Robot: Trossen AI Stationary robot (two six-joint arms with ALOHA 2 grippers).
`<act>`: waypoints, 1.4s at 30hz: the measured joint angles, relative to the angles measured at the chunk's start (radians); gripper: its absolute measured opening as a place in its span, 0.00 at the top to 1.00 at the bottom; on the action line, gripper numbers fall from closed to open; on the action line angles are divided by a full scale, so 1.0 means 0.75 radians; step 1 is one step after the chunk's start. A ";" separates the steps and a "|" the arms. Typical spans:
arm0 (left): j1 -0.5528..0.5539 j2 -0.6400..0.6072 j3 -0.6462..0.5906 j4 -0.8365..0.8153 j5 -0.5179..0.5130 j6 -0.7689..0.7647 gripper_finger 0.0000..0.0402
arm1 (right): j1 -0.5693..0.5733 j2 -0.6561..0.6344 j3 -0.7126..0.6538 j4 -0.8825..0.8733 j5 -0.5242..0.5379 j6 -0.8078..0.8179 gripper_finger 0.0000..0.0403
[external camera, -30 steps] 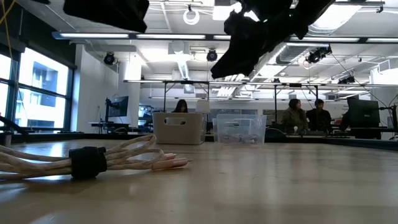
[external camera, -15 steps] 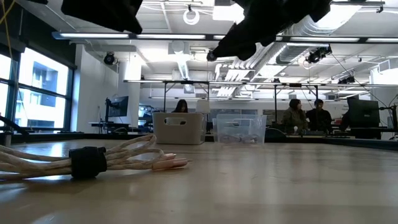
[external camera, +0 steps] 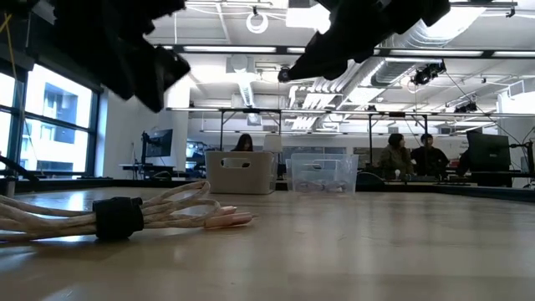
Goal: Pick & Place USB Port
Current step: Put the pink and gray charger cable into the gray bin
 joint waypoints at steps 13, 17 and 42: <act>0.000 0.152 0.001 0.164 0.111 -0.146 0.61 | 0.083 0.000 0.001 -0.029 0.089 -0.010 0.63; 0.000 0.152 0.001 0.222 0.143 -0.265 0.61 | 0.083 0.000 0.001 -0.035 0.092 -0.010 0.63; 0.000 0.238 0.000 0.240 0.199 -0.162 0.61 | 0.238 0.000 0.001 -0.049 0.172 -0.049 0.63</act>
